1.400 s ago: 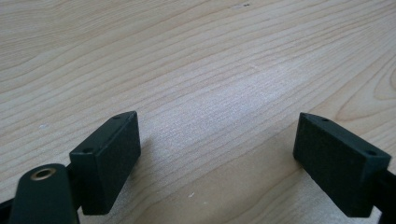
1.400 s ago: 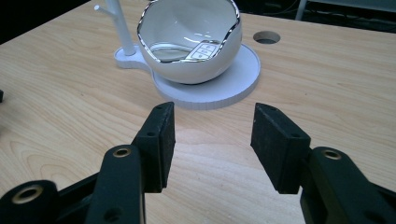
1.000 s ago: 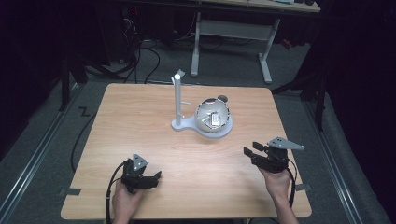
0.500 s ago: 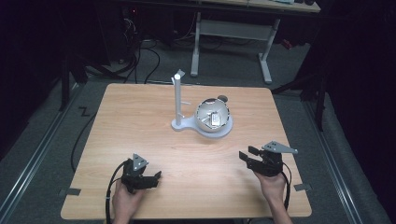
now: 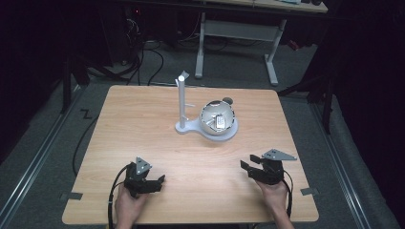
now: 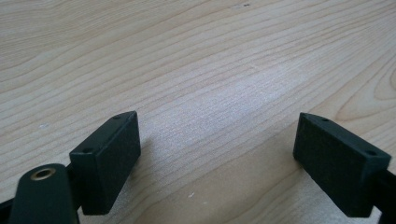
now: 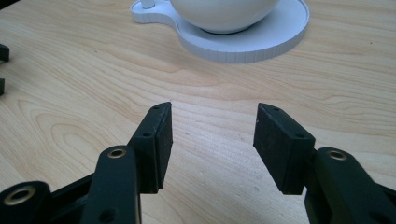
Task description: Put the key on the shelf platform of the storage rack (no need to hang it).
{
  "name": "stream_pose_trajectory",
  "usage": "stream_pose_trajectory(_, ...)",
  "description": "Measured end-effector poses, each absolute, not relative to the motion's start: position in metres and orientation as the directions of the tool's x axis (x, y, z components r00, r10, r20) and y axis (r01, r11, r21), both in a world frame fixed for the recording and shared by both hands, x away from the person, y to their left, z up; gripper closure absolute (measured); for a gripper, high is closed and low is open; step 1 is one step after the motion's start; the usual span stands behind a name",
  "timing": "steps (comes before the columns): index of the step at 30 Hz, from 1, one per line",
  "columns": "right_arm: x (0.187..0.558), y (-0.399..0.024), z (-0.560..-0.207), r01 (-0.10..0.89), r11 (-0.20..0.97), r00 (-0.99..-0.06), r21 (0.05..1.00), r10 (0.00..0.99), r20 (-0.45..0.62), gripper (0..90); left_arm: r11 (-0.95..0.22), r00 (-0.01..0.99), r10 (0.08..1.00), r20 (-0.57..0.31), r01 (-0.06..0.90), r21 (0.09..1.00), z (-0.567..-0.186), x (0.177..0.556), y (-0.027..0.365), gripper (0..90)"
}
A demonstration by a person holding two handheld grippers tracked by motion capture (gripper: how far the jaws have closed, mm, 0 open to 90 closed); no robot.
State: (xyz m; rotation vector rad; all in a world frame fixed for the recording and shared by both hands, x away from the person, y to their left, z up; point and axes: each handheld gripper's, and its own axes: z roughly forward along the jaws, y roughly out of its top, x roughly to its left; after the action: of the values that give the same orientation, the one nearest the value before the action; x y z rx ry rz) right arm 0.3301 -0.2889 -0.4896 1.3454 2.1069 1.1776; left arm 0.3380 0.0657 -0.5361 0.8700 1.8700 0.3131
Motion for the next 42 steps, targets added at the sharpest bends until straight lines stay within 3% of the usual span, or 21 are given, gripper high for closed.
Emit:
stream_pose_trajectory(22,0.324,-0.276,-0.517,0.594,0.240,-0.461,0.768,0.884,0.080,45.7,0.707,-0.234,0.688,-0.687,0.427,0.563,-0.536,0.338,0.066,15.1)
stream_pose_trajectory(42,0.322,-0.255,-0.529,0.579,0.343,-0.481,0.740,0.876,-0.030,44.7,0.708,-0.234,0.688,-0.687,0.426,0.564,-0.536,0.338,0.066,15.1)
